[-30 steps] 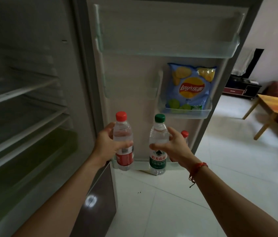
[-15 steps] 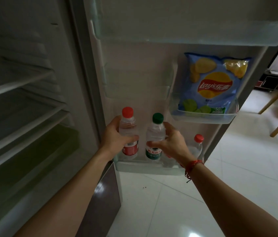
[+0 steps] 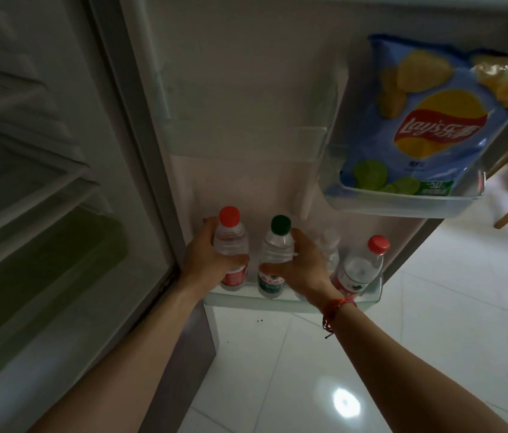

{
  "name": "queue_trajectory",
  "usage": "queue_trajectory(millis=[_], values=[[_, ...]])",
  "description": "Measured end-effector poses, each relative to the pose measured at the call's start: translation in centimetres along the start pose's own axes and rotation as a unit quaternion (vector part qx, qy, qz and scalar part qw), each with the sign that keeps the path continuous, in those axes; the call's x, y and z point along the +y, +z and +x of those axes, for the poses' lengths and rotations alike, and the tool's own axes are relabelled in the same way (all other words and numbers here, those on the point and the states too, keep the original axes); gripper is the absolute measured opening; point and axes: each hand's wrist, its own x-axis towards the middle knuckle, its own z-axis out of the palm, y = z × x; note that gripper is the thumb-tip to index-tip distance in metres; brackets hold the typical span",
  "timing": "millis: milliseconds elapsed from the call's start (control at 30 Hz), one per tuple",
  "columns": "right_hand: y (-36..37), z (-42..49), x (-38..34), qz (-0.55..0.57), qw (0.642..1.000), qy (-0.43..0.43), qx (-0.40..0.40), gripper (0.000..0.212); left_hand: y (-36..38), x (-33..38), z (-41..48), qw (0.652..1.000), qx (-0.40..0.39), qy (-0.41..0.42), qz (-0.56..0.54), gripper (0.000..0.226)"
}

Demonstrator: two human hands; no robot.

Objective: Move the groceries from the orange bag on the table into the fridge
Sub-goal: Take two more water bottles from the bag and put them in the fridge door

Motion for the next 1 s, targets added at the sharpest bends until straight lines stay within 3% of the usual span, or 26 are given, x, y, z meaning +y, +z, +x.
queue_trajectory(millis=[200,1000], values=[[1.3,0.5,1.3,-0.016,1.0,-0.003,-0.001,0.058,0.6,-2.3,0.7,1.0,-0.001,-0.014,0.002,0.077],[3.0,0.9,1.1,-0.066,0.998,-0.006,0.014,0.052,0.4,-4.1,1.1,0.999,-0.026,-0.017,0.028,0.068]])
